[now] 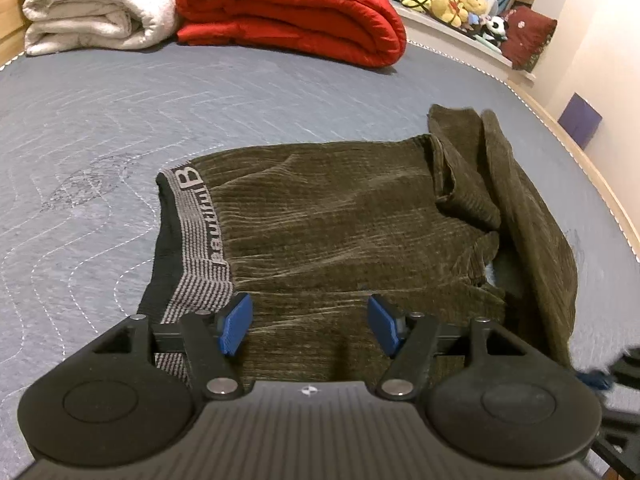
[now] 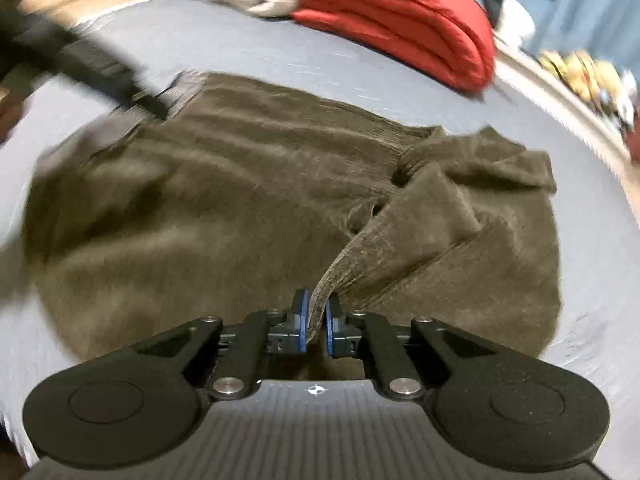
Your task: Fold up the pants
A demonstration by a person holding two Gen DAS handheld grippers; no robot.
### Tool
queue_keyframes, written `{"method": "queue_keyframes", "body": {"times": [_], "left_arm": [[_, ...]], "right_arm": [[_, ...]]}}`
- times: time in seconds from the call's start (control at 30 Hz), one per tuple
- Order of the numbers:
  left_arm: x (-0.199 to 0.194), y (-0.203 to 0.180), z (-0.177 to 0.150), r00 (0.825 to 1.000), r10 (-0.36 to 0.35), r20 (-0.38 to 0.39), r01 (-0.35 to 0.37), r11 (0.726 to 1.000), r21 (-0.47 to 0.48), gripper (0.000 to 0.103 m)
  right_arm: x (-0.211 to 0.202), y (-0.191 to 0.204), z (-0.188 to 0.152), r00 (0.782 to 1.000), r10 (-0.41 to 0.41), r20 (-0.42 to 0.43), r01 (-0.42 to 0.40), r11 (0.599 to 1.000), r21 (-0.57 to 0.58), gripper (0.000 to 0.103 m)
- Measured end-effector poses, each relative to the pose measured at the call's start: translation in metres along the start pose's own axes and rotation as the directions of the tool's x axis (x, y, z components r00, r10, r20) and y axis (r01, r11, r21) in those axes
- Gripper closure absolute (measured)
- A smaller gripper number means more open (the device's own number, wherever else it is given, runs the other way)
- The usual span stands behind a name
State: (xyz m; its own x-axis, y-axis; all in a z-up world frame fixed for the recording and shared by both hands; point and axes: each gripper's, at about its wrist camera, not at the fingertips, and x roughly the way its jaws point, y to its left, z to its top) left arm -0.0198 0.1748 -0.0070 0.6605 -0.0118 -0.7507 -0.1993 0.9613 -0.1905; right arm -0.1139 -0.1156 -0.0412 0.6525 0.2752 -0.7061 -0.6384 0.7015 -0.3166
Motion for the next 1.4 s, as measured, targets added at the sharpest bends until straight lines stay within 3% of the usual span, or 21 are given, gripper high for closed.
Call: {"method": "queue_keyframes", "body": {"times": [0.2, 0.27, 0.33, 0.43, 0.5, 0.7, 0.87, 0.93, 0.97, 1.0, 1.03, 1.17, 1.23, 1.3, 1.4], "left_arm": [[0.004, -0.003, -0.001, 1.000, -0.011, -0.004, 0.011, 1.000, 0.022, 0.031], [0.009, -0.003, -0.001, 1.000, -0.002, -0.012, 0.002, 1.000, 0.026, 0.031], [0.014, -0.005, -0.001, 1.000, 0.007, -0.023, -0.007, 1.000, 0.025, 0.031], [0.019, -0.010, -0.003, 0.999, 0.013, -0.030, -0.012, 0.999, 0.034, 0.031], [0.020, -0.012, -0.004, 0.999, 0.018, -0.030, -0.017, 0.999, 0.041, 0.030], [0.020, -0.010, -0.005, 0.999, 0.032, -0.030, -0.031, 0.999, 0.033, 0.029], [0.019, -0.007, -0.003, 0.999, 0.038, -0.032, -0.038, 0.999, 0.021, 0.029], [0.018, -0.008, -0.003, 0.999, 0.034, -0.031, -0.033, 0.999, 0.025, 0.029], [0.018, -0.008, -0.002, 0.999, 0.031, -0.031, -0.030, 0.999, 0.027, 0.029], [0.019, -0.008, -0.002, 0.999, 0.028, -0.032, -0.027, 0.999, 0.028, 0.029], [0.020, -0.008, -0.002, 0.999, 0.026, -0.034, -0.025, 0.999, 0.029, 0.029], [0.025, -0.013, -0.005, 0.999, 0.016, -0.045, -0.014, 0.999, 0.043, 0.029], [0.026, -0.017, -0.007, 0.999, 0.006, -0.052, -0.003, 0.999, 0.052, 0.029], [0.025, -0.020, -0.009, 0.998, -0.010, -0.054, 0.013, 0.998, 0.060, 0.029], [0.021, -0.025, -0.009, 0.998, -0.026, -0.049, 0.029, 0.997, 0.067, 0.029]], "right_arm": [[-0.034, -0.014, -0.058, 0.991, 0.084, -0.107, -0.094, 0.991, -0.090, 0.095], [-0.040, -0.020, -0.068, 0.988, 0.112, -0.106, -0.121, 0.989, -0.085, 0.095], [-0.045, -0.032, -0.069, 0.991, 0.119, -0.064, -0.120, 0.993, -0.010, 0.090], [-0.055, -0.051, -0.063, 0.991, 0.126, 0.040, -0.129, 0.987, 0.100, 0.065], [-0.055, -0.065, -0.054, 0.989, 0.102, 0.103, -0.120, 0.977, 0.177, 0.038], [-0.022, -0.083, -0.016, 0.989, -0.021, 0.147, -0.022, 0.960, 0.280, 0.034], [0.033, -0.091, 0.007, 0.995, -0.062, 0.077, 0.030, 0.931, 0.365, 0.034], [0.051, -0.091, 0.007, 0.996, -0.089, 0.016, 0.075, 0.918, 0.390, 0.037], [0.057, -0.091, 0.006, 0.995, -0.097, 0.001, 0.088, 0.912, 0.400, 0.047], [0.059, -0.093, 0.005, 0.995, -0.098, -0.010, 0.094, 0.909, 0.407, 0.079], [0.060, -0.097, 0.001, 0.995, -0.093, -0.021, 0.093, 0.903, 0.420, 0.094], [0.024, -0.118, -0.017, 0.995, -0.100, 0.021, 0.080, 0.891, 0.446, 0.096], [-0.005, -0.127, -0.038, 0.998, -0.048, 0.044, 0.025, 0.906, 0.422, 0.096], [-0.026, -0.130, -0.065, 0.999, -0.033, 0.022, 0.023, 0.935, 0.355, 0.096], [-0.050, -0.133, -0.113, 0.994, 0.101, -0.034, -0.087, 0.954, 0.286, 0.096]]}}
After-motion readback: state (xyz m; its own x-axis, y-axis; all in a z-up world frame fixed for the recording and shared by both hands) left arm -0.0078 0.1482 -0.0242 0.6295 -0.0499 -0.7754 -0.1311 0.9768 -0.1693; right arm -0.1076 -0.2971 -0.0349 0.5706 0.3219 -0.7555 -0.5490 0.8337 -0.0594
